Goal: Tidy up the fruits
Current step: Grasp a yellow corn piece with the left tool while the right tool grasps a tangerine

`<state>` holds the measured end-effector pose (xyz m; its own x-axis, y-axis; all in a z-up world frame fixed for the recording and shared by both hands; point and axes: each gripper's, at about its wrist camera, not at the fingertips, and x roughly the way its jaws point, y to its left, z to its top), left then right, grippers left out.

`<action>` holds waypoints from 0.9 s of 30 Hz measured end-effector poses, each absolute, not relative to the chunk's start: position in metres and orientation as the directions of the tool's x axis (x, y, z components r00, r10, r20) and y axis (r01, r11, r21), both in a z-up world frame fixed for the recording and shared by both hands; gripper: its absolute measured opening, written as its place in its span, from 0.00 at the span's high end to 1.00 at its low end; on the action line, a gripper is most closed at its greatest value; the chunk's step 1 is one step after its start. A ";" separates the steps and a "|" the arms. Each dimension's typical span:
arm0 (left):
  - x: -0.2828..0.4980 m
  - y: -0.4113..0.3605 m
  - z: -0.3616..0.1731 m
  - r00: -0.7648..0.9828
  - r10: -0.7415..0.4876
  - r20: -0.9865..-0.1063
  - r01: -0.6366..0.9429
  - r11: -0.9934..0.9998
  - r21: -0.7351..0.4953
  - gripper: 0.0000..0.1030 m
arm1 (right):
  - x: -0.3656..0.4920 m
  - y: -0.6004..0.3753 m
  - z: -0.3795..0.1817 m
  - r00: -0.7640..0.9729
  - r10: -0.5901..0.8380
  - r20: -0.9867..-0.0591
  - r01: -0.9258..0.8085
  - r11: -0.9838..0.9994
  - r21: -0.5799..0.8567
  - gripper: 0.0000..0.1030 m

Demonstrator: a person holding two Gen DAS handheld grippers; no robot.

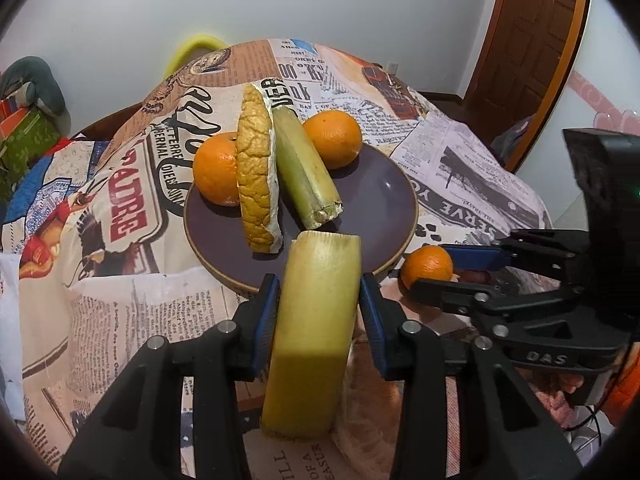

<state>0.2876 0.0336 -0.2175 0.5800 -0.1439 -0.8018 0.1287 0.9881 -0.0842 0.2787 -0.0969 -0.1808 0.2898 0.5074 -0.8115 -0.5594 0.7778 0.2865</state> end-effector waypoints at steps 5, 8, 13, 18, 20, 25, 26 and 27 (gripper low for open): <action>0.277 0.039 -0.204 0.603 -0.155 -0.783 0.122 0.987 -0.102 0.62 | 0.280 -0.094 -0.182 0.274 0.517 -0.811 -0.563 0.770 0.301 0.63; 0.268 0.041 -0.194 0.620 -0.158 -0.768 0.123 0.987 -0.104 0.62 | 0.278 -0.095 -0.180 0.278 0.522 -0.807 -0.563 0.769 0.303 0.66; 0.258 0.043 -0.178 0.648 -0.152 -0.747 0.117 0.988 -0.100 0.63 | 0.272 -0.100 -0.170 0.300 0.532 -0.792 -0.558 0.771 0.307 0.66; 0.252 0.043 -0.163 0.671 -0.157 -0.725 0.111 0.988 -0.111 0.63 | 0.270 -0.108 -0.155 0.332 0.540 -0.773 -0.547 0.778 0.308 0.66; 0.250 0.042 -0.157 0.681 -0.159 -0.715 0.112 0.987 -0.113 0.63 | 0.269 -0.113 -0.147 0.350 0.541 -0.764 -0.543 0.782 0.305 0.66; 0.254 0.038 -0.141 0.703 -0.172 -0.690 0.123 0.985 -0.120 0.64 | 0.269 -0.120 -0.131 0.396 0.537 -0.745 -0.537 0.794 0.287 0.66; 0.255 0.036 -0.139 0.707 -0.175 -0.685 0.125 0.985 -0.123 0.64 | 0.270 -0.121 -0.128 0.403 0.537 -0.741 -0.535 0.795 0.285 0.66; 0.258 0.036 -0.138 0.709 -0.180 -0.682 0.127 0.984 -0.127 0.64 | 0.271 -0.123 -0.127 0.409 0.536 -0.738 -0.535 0.796 0.283 0.66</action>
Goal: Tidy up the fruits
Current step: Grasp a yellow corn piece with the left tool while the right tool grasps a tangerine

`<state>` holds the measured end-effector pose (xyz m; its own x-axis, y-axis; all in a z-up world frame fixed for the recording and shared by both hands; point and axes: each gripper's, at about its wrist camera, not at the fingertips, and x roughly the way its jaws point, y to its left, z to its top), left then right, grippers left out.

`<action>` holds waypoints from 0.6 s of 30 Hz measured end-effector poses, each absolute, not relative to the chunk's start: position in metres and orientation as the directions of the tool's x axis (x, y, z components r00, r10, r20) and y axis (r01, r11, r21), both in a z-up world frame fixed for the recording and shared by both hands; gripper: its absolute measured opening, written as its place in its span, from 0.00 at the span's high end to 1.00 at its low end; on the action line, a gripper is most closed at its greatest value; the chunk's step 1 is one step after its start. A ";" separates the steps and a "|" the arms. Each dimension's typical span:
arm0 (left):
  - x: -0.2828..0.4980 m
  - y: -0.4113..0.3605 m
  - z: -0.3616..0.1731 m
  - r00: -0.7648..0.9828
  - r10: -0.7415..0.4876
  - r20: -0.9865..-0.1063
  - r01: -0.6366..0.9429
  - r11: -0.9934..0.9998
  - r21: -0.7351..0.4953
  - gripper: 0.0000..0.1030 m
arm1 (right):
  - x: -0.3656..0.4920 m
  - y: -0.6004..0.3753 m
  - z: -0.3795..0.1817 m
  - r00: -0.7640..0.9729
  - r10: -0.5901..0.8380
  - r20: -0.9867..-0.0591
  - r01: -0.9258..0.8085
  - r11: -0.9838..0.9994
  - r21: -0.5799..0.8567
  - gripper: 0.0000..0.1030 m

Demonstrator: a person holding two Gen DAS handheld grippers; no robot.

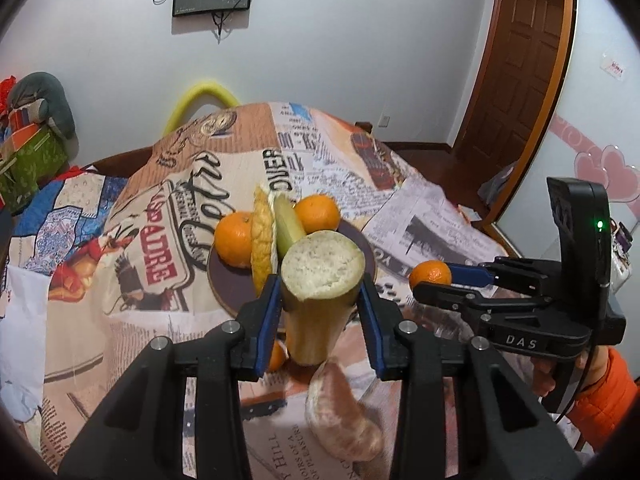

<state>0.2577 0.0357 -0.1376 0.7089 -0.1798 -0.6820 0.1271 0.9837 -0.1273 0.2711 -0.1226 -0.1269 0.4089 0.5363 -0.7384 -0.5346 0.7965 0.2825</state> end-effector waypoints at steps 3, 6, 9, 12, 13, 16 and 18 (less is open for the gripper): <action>0.268 0.034 -0.138 0.703 -0.194 -0.684 0.129 0.981 -0.146 0.64 | 0.275 -0.124 -0.124 0.425 0.530 -0.734 -0.532 0.802 0.271 0.66; 0.282 0.034 -0.145 0.686 -0.194 -0.701 0.125 0.981 -0.149 0.64 | 0.281 -0.125 -0.124 0.433 0.531 -0.728 -0.528 0.804 0.273 0.66; 0.294 0.034 -0.154 0.669 -0.194 -0.718 0.118 0.981 -0.156 0.64 | 0.288 -0.125 -0.126 0.440 0.529 -0.726 -0.525 0.807 0.270 0.66; 0.306 0.036 -0.163 0.643 -0.213 -0.735 0.115 0.976 -0.183 0.64 | 0.296 -0.122 -0.128 0.438 0.533 -0.724 -0.527 0.805 0.273 0.66; 0.310 0.037 -0.166 0.639 -0.217 -0.738 0.111 0.975 -0.191 0.64 | 0.298 -0.120 -0.129 0.438 0.532 -0.725 -0.529 0.804 0.271 0.66; 0.317 0.037 -0.171 0.629 -0.216 -0.746 0.110 0.976 -0.190 0.64 | 0.306 -0.114 -0.132 0.437 0.529 -0.728 -0.539 0.801 0.259 0.66; 0.321 0.036 -0.173 0.630 -0.210 -0.748 0.109 0.977 -0.183 0.64 | 0.309 -0.110 -0.134 0.434 0.528 -0.730 -0.546 0.799 0.252 0.66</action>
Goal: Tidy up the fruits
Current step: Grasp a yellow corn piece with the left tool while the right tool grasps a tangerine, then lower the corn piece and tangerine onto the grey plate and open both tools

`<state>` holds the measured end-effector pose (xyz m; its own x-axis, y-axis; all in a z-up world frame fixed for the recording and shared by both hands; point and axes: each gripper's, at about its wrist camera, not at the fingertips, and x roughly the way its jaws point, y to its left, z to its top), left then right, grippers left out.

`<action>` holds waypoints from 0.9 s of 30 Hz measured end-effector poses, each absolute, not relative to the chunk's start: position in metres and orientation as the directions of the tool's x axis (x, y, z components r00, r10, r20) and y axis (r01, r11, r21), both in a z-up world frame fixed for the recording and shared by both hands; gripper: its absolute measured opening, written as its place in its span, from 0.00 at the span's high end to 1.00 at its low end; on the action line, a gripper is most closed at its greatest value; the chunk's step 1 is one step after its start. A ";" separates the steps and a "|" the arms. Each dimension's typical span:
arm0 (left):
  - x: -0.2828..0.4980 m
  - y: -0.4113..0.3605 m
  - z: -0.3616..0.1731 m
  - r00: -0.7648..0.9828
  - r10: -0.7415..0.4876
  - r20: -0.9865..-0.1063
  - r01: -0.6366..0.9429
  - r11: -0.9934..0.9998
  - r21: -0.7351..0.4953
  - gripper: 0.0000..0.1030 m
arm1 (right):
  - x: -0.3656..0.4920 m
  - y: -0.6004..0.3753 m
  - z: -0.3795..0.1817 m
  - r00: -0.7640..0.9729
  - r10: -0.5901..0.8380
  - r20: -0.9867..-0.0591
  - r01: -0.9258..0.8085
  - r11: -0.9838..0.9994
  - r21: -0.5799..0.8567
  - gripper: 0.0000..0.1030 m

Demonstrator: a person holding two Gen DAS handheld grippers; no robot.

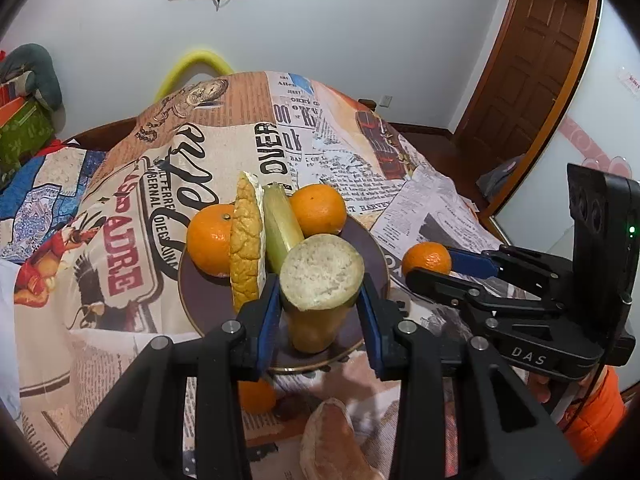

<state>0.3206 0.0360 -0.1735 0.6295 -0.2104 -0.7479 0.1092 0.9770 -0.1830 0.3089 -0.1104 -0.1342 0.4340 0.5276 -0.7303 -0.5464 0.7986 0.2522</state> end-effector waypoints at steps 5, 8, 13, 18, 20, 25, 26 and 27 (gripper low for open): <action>0.333 0.037 -0.176 0.631 -0.212 -0.746 0.102 0.976 -0.191 0.64 | 0.319 -0.100 -0.142 0.424 0.517 -0.743 -0.565 0.793 0.230 0.66; 0.341 0.040 -0.173 0.646 -0.200 -0.736 0.091 0.978 -0.186 0.64 | 0.326 -0.093 -0.147 0.413 0.509 -0.755 -0.576 0.788 0.217 0.66; 0.354 0.044 -0.172 0.654 -0.192 -0.732 0.076 0.979 -0.188 0.64 | 0.338 -0.085 -0.158 0.381 0.506 -0.774 -0.584 0.780 0.222 0.66; 0.361 0.046 -0.176 0.659 -0.174 -0.732 0.052 0.981 -0.186 0.64 | 0.344 -0.080 -0.167 0.360 0.497 -0.790 -0.587 0.778 0.223 0.66; 0.362 0.044 -0.175 0.669 -0.163 -0.725 0.053 0.984 -0.173 0.64 | 0.346 -0.077 -0.170 0.353 0.495 -0.794 -0.587 0.778 0.224 0.66; 0.362 0.039 -0.171 0.684 -0.152 -0.713 0.069 0.987 -0.144 0.49 | 0.348 -0.074 -0.174 0.345 0.487 -0.803 -0.594 0.776 0.215 0.66; 0.360 0.039 -0.170 0.686 -0.154 -0.711 0.072 0.987 -0.144 0.49 | 0.347 -0.073 -0.175 0.342 0.484 -0.806 -0.595 0.775 0.212 0.66; 0.359 0.038 -0.168 0.687 -0.157 -0.709 0.077 0.987 -0.144 0.49 | 0.348 -0.073 -0.175 0.341 0.482 -0.807 -0.595 0.775 0.211 0.66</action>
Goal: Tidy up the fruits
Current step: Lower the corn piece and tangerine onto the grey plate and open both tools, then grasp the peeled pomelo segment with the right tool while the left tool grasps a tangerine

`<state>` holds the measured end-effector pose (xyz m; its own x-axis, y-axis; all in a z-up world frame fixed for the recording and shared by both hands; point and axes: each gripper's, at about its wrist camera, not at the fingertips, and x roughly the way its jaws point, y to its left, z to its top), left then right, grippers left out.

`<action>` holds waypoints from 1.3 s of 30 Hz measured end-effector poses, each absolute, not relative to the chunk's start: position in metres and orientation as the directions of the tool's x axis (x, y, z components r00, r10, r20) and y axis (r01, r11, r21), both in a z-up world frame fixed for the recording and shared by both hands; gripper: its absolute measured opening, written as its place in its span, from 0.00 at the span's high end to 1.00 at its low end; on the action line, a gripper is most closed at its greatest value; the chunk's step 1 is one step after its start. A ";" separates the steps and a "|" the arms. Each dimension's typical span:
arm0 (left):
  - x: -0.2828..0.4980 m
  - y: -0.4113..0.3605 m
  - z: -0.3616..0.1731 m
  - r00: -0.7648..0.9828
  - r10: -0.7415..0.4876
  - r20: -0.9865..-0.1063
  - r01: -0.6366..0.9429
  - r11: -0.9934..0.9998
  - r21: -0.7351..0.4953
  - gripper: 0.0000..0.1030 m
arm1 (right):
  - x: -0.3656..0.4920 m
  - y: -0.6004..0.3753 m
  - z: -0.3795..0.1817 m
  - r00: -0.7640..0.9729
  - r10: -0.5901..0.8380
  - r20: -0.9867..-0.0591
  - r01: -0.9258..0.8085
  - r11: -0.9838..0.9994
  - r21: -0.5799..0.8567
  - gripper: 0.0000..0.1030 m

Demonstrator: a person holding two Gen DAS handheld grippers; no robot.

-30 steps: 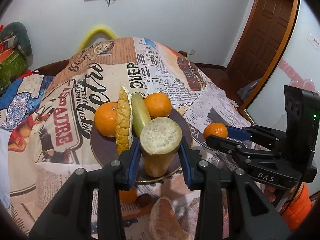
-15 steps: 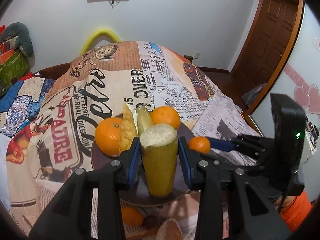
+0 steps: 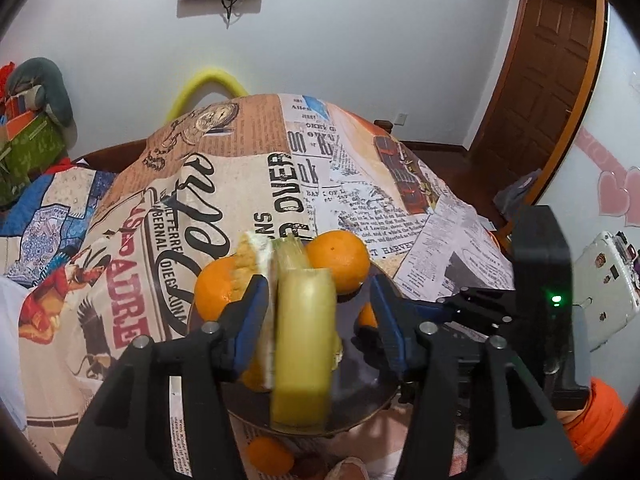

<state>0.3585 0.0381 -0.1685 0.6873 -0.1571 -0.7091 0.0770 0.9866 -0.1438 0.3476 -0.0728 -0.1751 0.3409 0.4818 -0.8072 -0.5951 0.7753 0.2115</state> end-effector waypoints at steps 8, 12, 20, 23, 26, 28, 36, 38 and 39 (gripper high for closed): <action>0.338 0.036 -0.152 0.702 -0.160 -0.694 0.094 0.987 -0.132 0.49 | 0.337 -0.080 -0.158 0.375 0.489 -0.788 -0.594 0.779 0.201 0.60; 0.320 0.039 -0.140 0.715 -0.157 -0.682 0.092 0.987 -0.130 0.49 | 0.326 -0.085 -0.140 0.398 0.500 -0.769 -0.592 0.780 0.201 0.60; 0.274 0.052 -0.127 0.722 -0.111 -0.683 0.061 0.993 -0.097 0.48 | 0.290 -0.093 -0.110 0.426 0.531 -0.733 -0.590 0.777 0.221 0.55; 0.255 0.058 -0.127 0.719 -0.091 -0.689 0.046 0.995 -0.084 0.48 | 0.275 -0.093 -0.103 0.431 0.537 -0.725 -0.591 0.775 0.222 0.54; 0.238 0.064 -0.131 0.711 -0.078 -0.699 0.031 0.996 -0.079 0.48 | 0.261 -0.091 -0.101 0.428 0.537 -0.727 -0.594 0.773 0.221 0.54; 0.225 0.068 -0.135 0.706 -0.073 -0.704 0.024 0.997 -0.079 0.48 | 0.253 -0.087 -0.104 0.430 0.523 -0.736 -0.591 0.779 0.209 0.53; 0.190 0.082 -0.158 0.670 -0.066 -0.740 0.008 0.997 -0.082 0.48 | 0.226 -0.067 -0.128 0.359 0.514 -0.779 -0.586 0.774 0.240 0.53; 0.184 0.085 -0.164 0.659 -0.060 -0.750 0.002 0.997 -0.079 0.48 | 0.219 -0.060 -0.135 0.338 0.513 -0.789 -0.588 0.770 0.248 0.53; 0.181 0.087 -0.167 0.653 -0.060 -0.755 -0.001 0.997 -0.080 0.48 | 0.216 -0.057 -0.138 0.326 0.515 -0.793 -0.590 0.766 0.255 0.53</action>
